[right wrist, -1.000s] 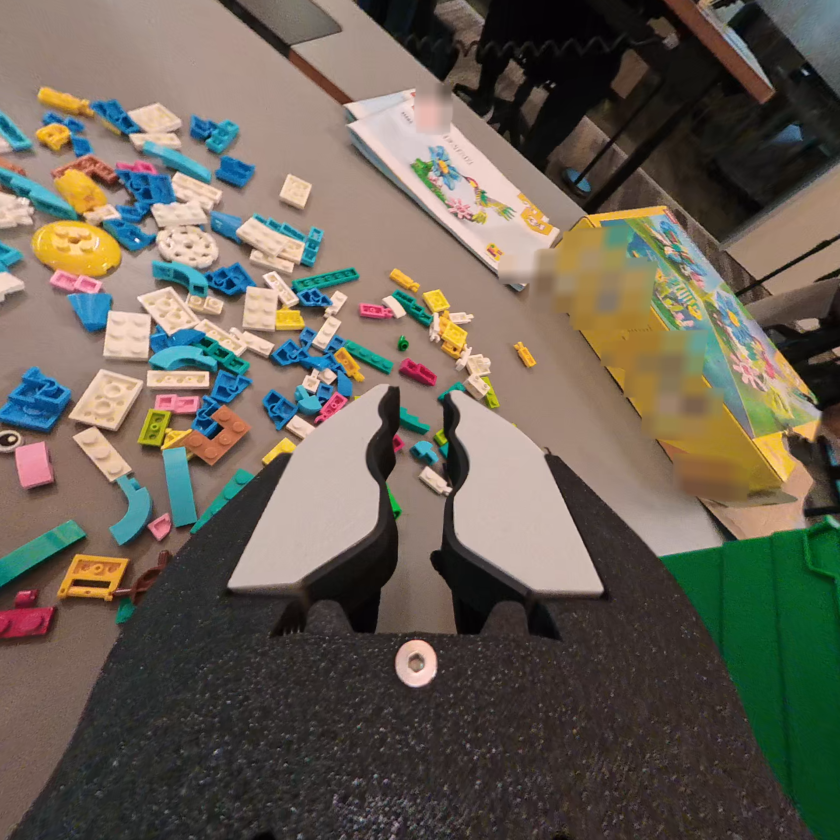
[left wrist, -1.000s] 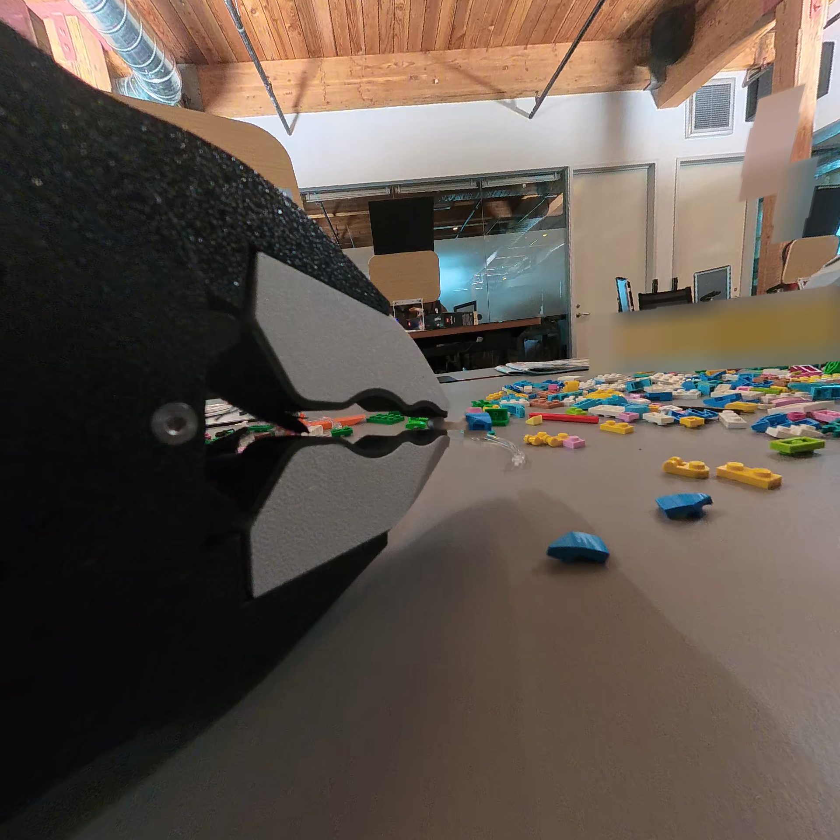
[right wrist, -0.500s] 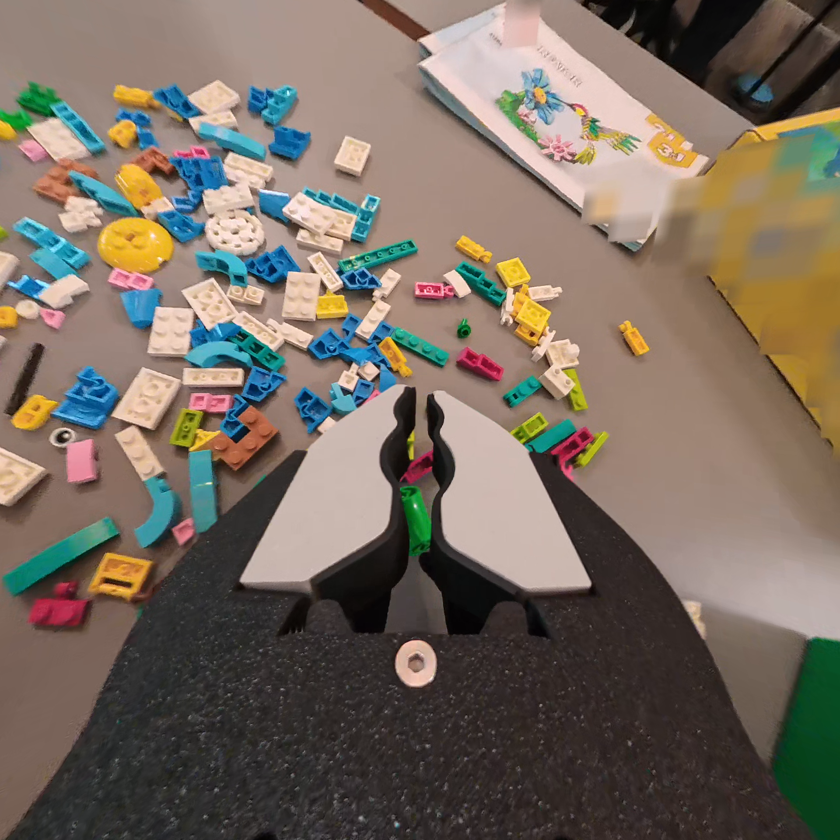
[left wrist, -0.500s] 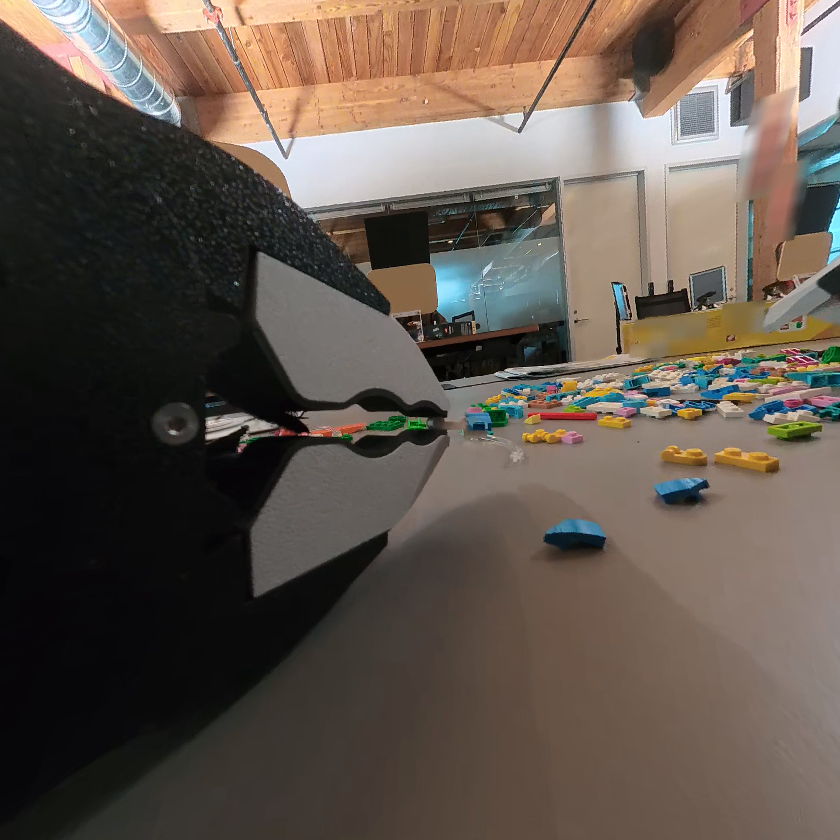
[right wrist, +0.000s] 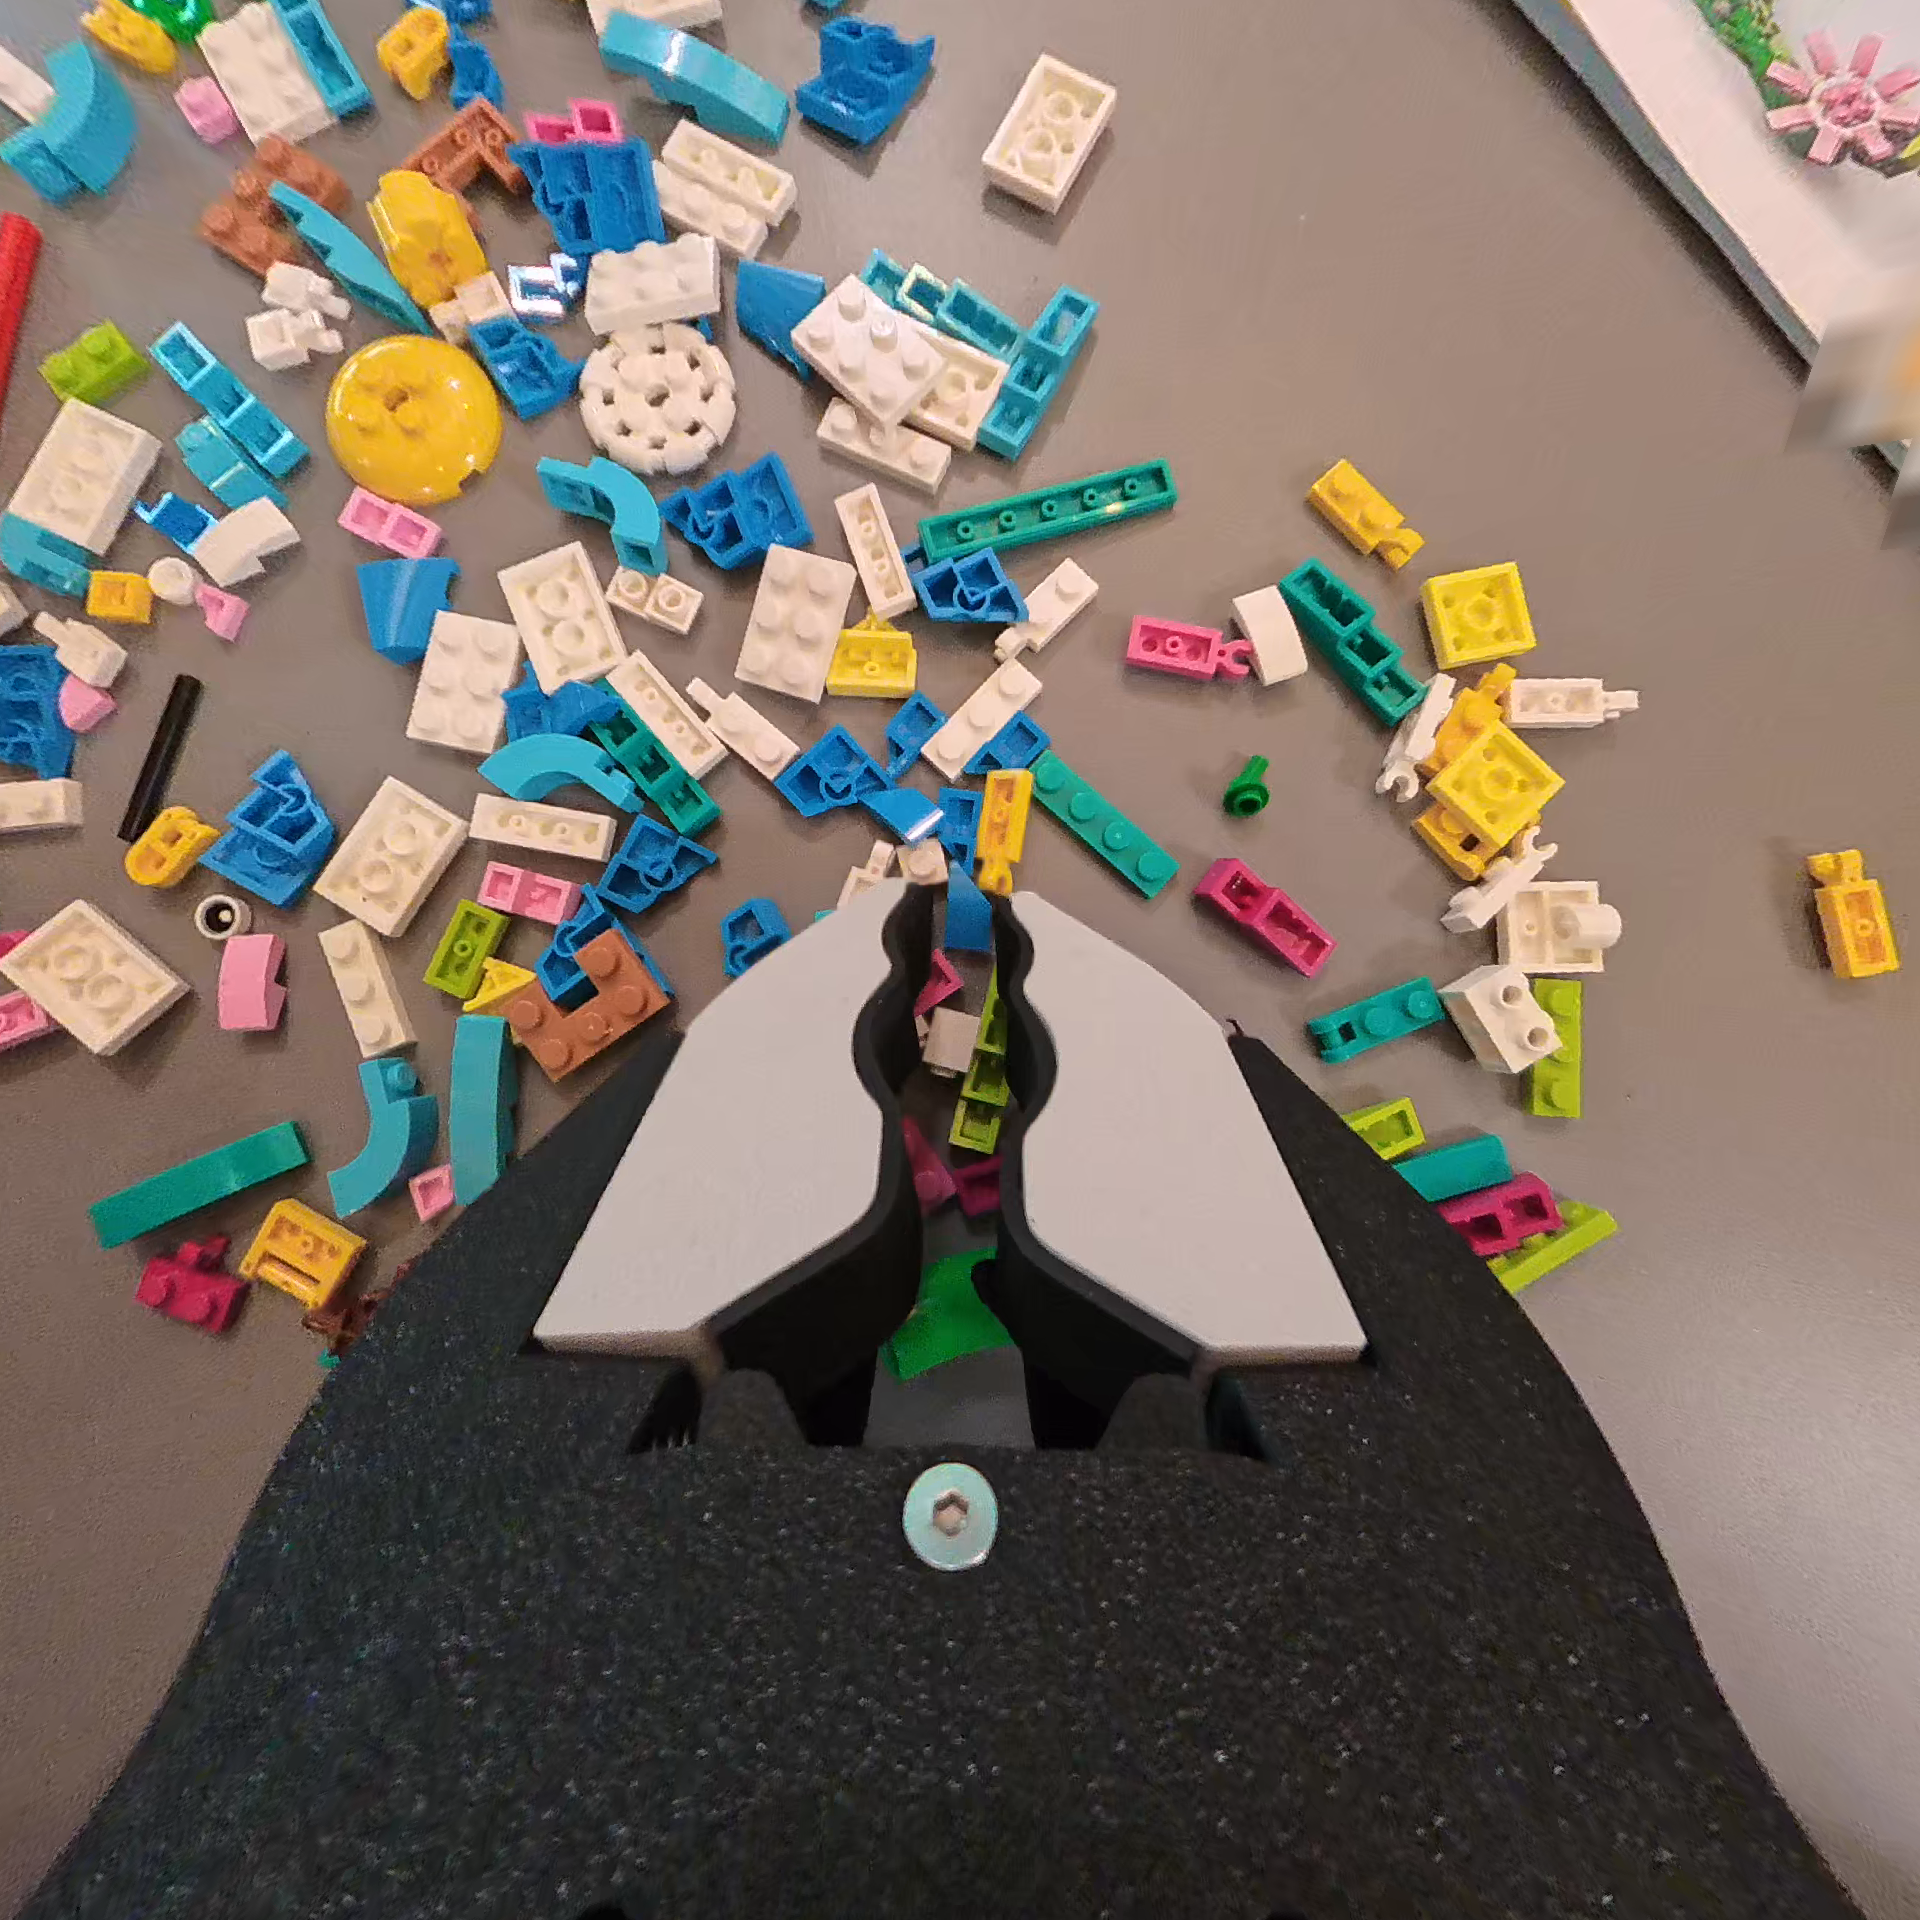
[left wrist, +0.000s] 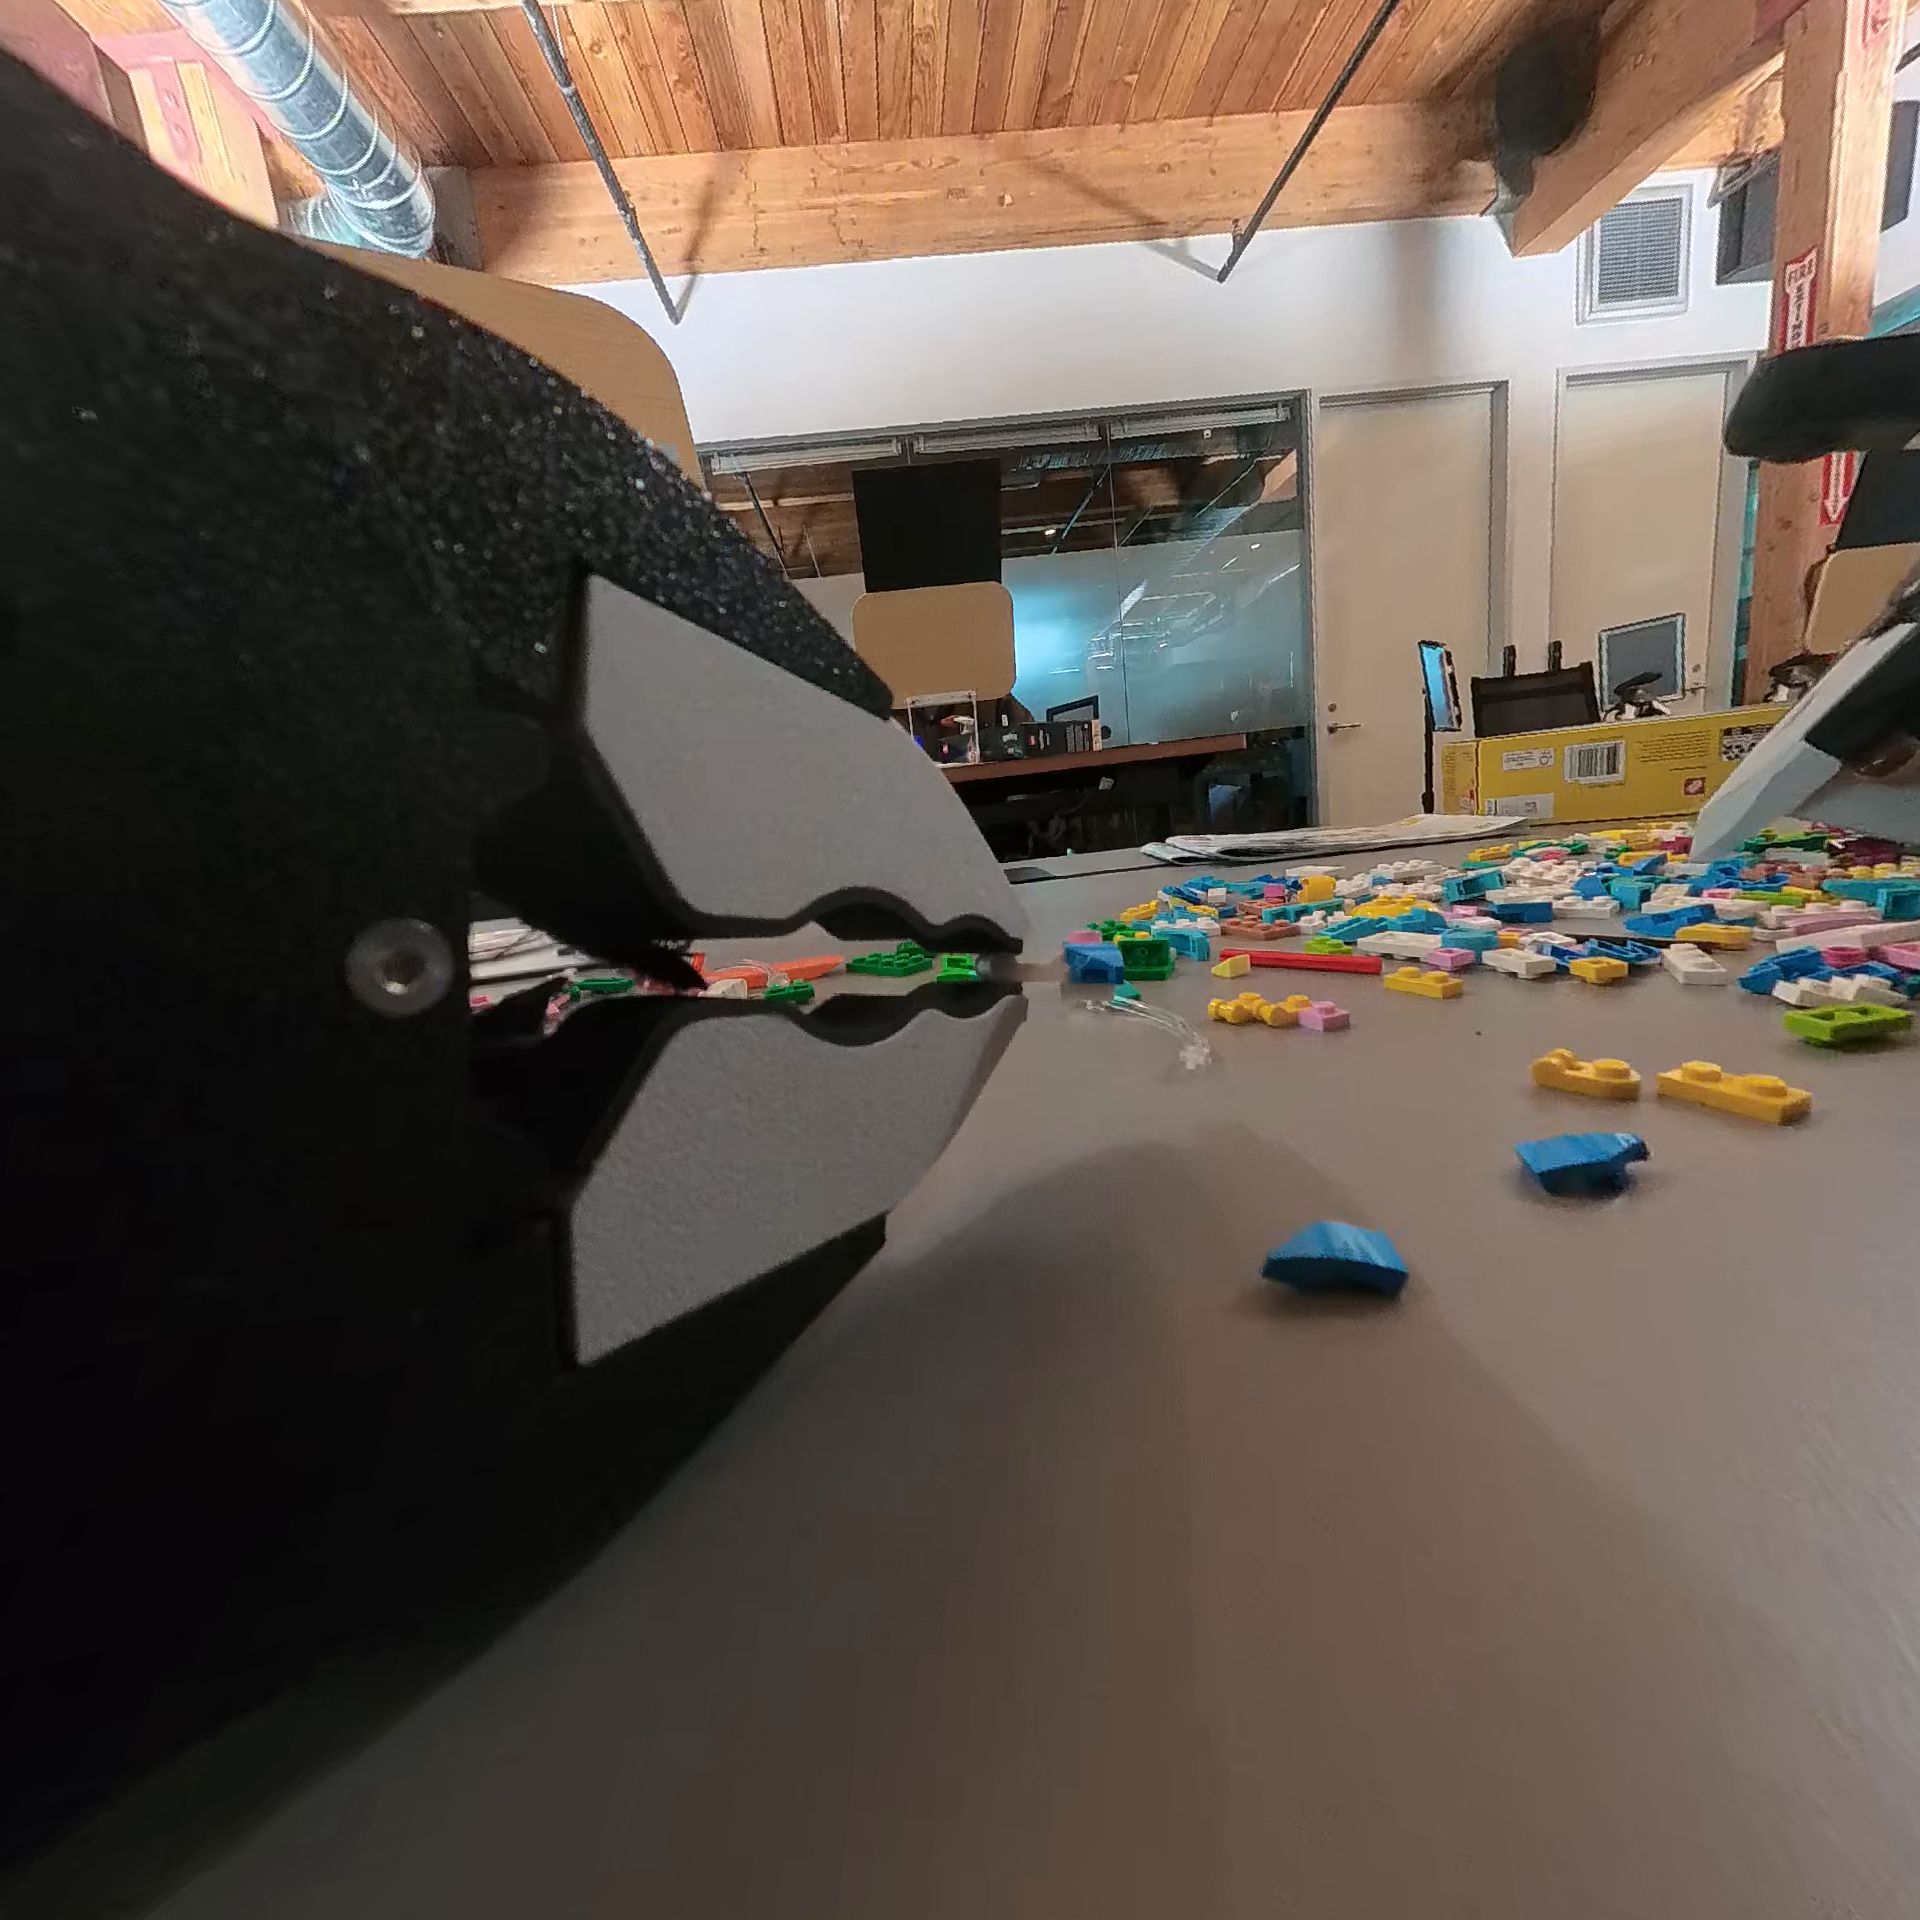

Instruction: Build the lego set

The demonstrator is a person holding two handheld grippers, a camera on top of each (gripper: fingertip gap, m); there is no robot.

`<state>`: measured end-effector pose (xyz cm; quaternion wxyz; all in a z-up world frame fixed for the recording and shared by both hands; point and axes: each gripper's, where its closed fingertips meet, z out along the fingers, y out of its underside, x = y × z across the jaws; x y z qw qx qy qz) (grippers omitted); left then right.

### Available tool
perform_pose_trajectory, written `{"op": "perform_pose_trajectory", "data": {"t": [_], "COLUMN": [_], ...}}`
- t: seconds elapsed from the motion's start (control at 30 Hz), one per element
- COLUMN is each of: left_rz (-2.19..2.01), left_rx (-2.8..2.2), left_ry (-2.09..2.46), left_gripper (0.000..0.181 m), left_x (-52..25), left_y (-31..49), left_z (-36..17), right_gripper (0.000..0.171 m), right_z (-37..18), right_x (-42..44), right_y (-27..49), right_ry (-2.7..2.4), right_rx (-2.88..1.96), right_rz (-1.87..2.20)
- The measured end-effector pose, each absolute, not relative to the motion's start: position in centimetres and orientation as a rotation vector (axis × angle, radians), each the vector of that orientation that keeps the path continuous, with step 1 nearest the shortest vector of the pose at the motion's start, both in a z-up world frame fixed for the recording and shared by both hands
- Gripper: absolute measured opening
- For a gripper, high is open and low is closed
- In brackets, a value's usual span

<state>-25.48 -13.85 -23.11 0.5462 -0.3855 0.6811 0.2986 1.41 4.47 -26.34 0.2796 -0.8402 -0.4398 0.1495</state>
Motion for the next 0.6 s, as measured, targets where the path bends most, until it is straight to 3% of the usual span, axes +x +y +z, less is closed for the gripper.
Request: {"op": "perform_pose_trajectory", "data": {"t": [0.37,0.6], "left_rz": [0.699,0.685], "left_rx": [-0.930,-0.940], "left_ry": [1.615,1.599], "left_gripper": [0.004,0.004], "left_x": [-25.6,-25.6], "left_y": [-13.8,-13.7], "left_z": [-23.2,-23.0], "right_gripper": [0.007,0.007], "right_z": [-26.4,-23.6], "right_x": [2.2,0.1], "right_y": [4.8,3.2], "right_ry": [-1.312,-1.527], "right_rx": [-2.184,-1.774], "right_rz": [0.257,0.089]}}
